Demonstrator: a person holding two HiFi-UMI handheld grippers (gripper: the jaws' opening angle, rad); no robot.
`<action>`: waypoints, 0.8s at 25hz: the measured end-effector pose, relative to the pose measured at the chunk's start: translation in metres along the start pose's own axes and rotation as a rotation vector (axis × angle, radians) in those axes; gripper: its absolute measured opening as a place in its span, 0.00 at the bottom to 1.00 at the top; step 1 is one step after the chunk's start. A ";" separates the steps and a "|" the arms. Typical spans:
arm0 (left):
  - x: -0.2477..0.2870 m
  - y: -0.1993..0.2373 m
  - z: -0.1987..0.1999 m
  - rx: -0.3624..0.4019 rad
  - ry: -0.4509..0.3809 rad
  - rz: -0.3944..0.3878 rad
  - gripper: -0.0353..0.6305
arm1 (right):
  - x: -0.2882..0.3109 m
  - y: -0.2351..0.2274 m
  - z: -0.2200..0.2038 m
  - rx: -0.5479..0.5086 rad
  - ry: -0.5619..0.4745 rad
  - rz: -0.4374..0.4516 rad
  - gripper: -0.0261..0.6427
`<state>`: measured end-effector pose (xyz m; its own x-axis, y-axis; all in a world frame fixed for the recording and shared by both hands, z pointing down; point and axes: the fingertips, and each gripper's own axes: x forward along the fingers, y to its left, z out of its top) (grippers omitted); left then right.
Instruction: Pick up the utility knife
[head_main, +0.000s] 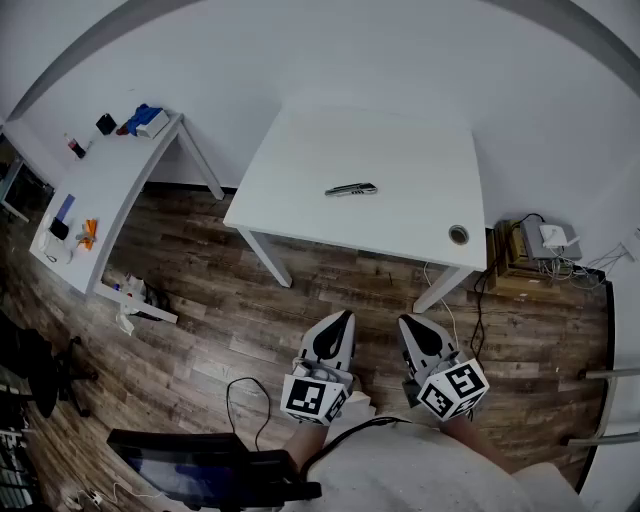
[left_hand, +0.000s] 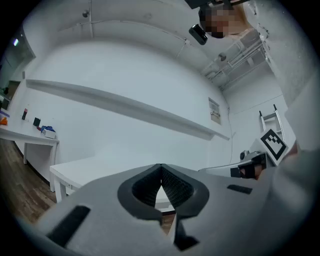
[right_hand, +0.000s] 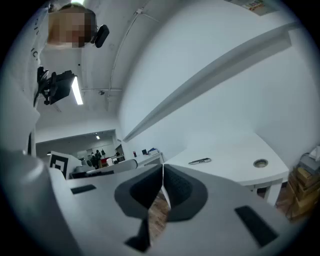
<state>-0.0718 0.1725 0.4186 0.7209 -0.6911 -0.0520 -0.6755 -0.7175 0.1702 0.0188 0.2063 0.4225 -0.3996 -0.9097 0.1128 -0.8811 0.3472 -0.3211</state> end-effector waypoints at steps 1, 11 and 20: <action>0.003 0.007 0.000 0.001 0.000 0.000 0.06 | 0.008 -0.001 0.000 -0.003 0.002 0.000 0.05; 0.030 0.039 -0.011 -0.043 0.005 0.001 0.06 | 0.038 -0.018 0.001 -0.027 0.034 -0.032 0.05; 0.033 0.056 -0.026 -0.064 0.035 0.056 0.06 | 0.038 -0.058 0.000 -0.019 0.022 -0.141 0.05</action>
<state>-0.0820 0.1118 0.4523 0.6884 -0.7253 -0.0061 -0.7041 -0.6702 0.2346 0.0548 0.1519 0.4450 -0.2772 -0.9446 0.1760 -0.9333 0.2212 -0.2829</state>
